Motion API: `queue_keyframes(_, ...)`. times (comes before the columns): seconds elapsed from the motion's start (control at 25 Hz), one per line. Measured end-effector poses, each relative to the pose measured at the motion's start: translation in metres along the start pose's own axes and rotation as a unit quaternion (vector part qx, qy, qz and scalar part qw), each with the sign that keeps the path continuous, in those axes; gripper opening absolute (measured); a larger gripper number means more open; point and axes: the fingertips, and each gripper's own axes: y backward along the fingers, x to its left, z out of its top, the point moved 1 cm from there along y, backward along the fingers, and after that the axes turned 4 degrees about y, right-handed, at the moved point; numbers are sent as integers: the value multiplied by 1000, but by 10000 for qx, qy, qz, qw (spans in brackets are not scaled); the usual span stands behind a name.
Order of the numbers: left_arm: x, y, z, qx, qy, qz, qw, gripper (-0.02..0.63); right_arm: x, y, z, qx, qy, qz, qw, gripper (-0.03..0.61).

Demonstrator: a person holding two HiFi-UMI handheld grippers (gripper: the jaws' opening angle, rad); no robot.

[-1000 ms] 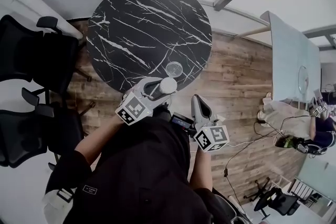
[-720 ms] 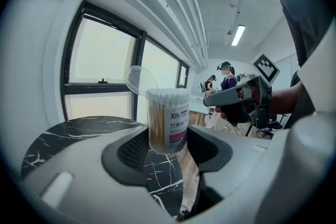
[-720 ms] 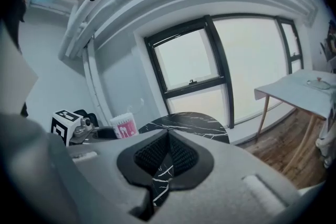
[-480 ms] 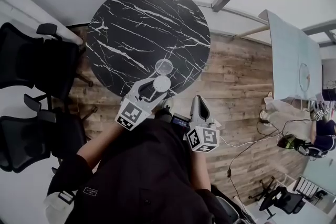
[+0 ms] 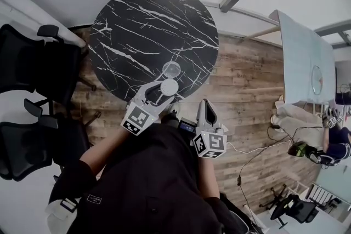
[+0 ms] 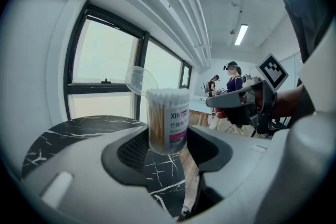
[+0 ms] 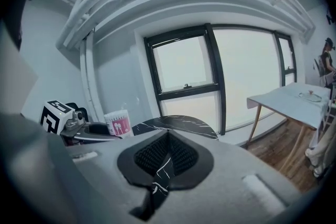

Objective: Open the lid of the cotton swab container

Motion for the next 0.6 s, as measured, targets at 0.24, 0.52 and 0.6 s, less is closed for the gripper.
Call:
queue_keyframes(0.24, 0, 0, 0, -8, -11, -31, 10000, 236, 0, 0, 0, -15, -2, -20, 10000, -2)
queue_keyframes(0.52, 2, 0, -2, 11, -7, -29, 10000, 236, -1, -1, 1, -12, 30, -59, 10000, -2)
queue_keyframes(0.6, 3, 0, -2, 10, -13, -39, 10000, 236, -2, -1, 1, -19, 32, -73, 10000, -2)
